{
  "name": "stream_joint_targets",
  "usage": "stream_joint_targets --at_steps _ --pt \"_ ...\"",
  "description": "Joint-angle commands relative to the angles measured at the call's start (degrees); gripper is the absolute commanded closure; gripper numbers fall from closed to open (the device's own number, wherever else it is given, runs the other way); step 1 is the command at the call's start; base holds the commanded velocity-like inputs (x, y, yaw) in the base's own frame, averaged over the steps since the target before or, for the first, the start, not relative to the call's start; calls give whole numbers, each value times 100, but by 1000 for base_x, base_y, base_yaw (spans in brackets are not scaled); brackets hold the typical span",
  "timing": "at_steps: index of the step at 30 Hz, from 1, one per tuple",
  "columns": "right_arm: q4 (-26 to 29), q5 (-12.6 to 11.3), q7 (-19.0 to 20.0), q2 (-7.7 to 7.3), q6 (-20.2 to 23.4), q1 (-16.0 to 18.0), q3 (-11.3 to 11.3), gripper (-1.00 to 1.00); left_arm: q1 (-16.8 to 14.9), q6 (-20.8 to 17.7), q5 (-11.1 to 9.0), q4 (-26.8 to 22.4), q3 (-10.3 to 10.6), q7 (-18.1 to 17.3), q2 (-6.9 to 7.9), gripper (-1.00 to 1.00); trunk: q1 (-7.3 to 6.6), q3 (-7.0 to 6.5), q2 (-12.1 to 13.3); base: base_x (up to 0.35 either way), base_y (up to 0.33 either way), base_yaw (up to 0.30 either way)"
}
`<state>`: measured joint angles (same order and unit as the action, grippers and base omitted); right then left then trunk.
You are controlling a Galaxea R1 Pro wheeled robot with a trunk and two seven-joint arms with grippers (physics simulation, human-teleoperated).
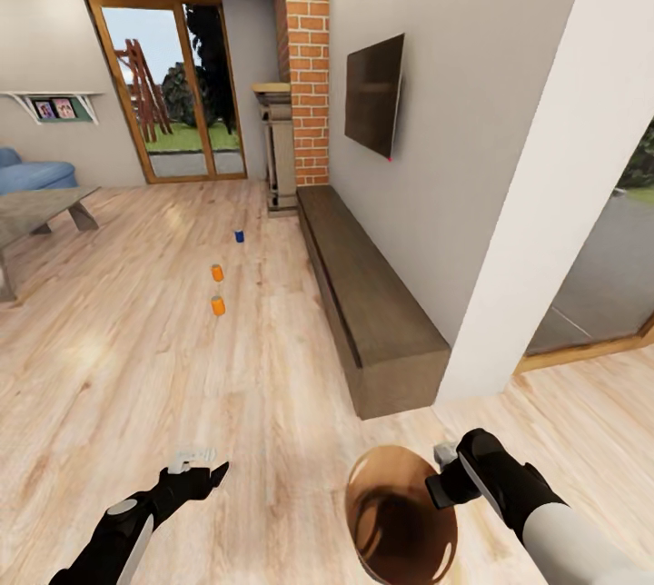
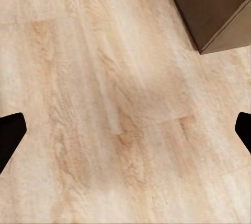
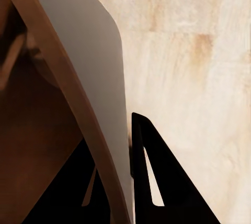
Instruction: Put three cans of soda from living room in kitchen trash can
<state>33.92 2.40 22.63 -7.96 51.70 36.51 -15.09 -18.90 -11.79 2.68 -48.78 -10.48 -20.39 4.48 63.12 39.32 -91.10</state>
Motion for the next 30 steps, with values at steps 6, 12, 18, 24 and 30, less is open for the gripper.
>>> stream_joint_targets --at_steps 6,12,18,24,30 --pt "1 -82 35 2 -57 -3 8 100 0 113 -10 -6 -2 7 -3 -100 0 6 0 200 148 37" --pt "1 -84 33 29 -80 -4 7 100 0 183 -16 -8 -6 12 -22 -100 0 6 0 32 18 4" --pt "1 -82 31 52 -81 -4 15 100 0 186 -13 -8 -6 1 -24 -100 0 6 0 12 7 0" --pt "1 -82 31 60 -81 -4 15 100 0 180 -15 1 -6 1 -13 -100 0 6 0 23 189 0" --pt "1 -82 31 65 -81 -4 14 100 0 179 -13 8 -6 0 -3 -100 0 6 0 3 270 0"
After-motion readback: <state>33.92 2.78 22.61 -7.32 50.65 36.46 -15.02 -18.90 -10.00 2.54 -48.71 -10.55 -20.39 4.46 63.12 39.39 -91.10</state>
